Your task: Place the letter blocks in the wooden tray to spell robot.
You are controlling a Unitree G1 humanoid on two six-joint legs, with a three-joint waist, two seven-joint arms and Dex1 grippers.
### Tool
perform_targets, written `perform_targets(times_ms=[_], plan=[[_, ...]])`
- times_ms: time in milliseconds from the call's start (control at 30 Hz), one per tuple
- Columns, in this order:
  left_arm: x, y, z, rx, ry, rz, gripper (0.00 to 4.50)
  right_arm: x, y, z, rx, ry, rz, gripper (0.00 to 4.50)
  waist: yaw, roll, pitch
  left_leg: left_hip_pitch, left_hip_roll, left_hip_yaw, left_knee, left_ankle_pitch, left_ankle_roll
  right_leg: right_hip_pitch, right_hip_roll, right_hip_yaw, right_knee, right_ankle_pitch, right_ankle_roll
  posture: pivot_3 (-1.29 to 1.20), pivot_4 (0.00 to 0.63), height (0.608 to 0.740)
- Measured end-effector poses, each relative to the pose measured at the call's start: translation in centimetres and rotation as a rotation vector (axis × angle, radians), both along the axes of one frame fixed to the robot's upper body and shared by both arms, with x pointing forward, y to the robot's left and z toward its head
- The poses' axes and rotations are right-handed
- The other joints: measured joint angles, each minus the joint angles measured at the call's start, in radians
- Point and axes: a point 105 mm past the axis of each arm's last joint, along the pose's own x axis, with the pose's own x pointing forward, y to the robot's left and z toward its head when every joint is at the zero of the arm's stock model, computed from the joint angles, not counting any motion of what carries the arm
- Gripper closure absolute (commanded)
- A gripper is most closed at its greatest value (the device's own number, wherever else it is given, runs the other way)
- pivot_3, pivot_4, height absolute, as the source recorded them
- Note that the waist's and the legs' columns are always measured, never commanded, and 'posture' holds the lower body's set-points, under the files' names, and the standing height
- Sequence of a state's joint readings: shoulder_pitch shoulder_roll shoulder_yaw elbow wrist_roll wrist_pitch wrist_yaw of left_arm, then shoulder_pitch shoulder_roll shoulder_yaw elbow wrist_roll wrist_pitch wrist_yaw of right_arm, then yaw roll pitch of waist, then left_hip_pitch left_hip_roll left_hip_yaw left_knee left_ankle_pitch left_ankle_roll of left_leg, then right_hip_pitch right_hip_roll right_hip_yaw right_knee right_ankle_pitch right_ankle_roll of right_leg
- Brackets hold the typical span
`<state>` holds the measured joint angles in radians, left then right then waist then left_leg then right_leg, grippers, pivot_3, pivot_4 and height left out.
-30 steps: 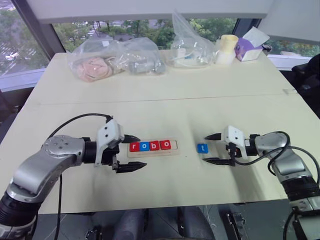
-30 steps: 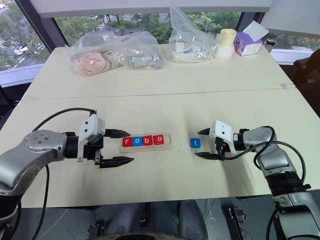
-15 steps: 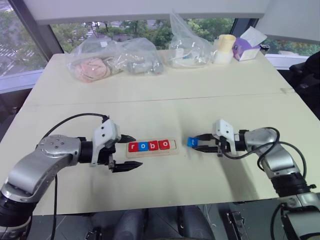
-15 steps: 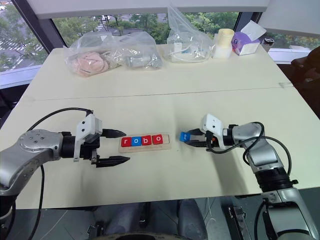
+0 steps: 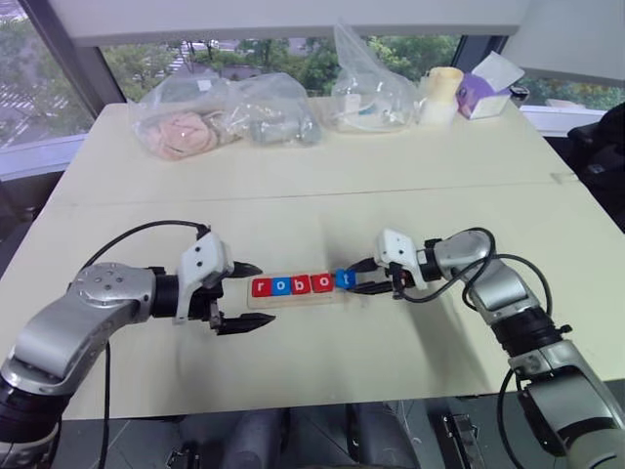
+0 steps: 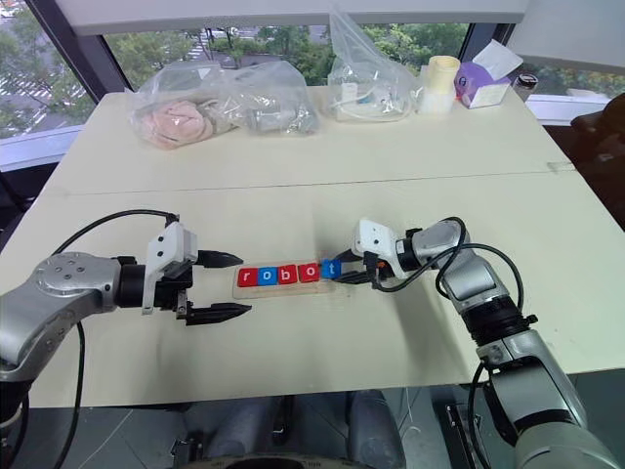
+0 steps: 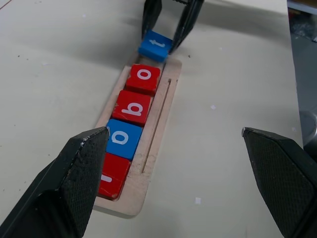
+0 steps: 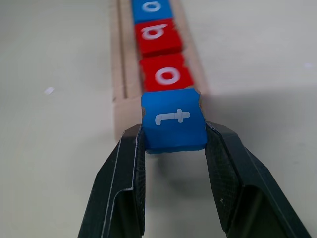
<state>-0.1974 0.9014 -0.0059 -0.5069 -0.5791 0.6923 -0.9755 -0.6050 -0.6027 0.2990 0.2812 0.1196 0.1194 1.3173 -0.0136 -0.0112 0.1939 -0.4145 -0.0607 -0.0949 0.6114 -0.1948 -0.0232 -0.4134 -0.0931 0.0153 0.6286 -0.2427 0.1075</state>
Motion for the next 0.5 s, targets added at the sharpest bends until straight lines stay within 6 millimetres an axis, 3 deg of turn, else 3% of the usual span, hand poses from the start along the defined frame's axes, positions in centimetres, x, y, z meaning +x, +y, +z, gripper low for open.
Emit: perform_targets(times_ms=[500], plan=[[0.0,-0.2,-0.4,-0.023,0.014,0.032,0.00,0.2,2.0,0.0,0.035,0.019,0.053,3.38,0.000,0.000,0.000,0.000,0.000,0.000,0.000,0.000,0.000,0.000,0.001,0.001,0.001,0.000,0.000,0.00,0.150,0.740]])
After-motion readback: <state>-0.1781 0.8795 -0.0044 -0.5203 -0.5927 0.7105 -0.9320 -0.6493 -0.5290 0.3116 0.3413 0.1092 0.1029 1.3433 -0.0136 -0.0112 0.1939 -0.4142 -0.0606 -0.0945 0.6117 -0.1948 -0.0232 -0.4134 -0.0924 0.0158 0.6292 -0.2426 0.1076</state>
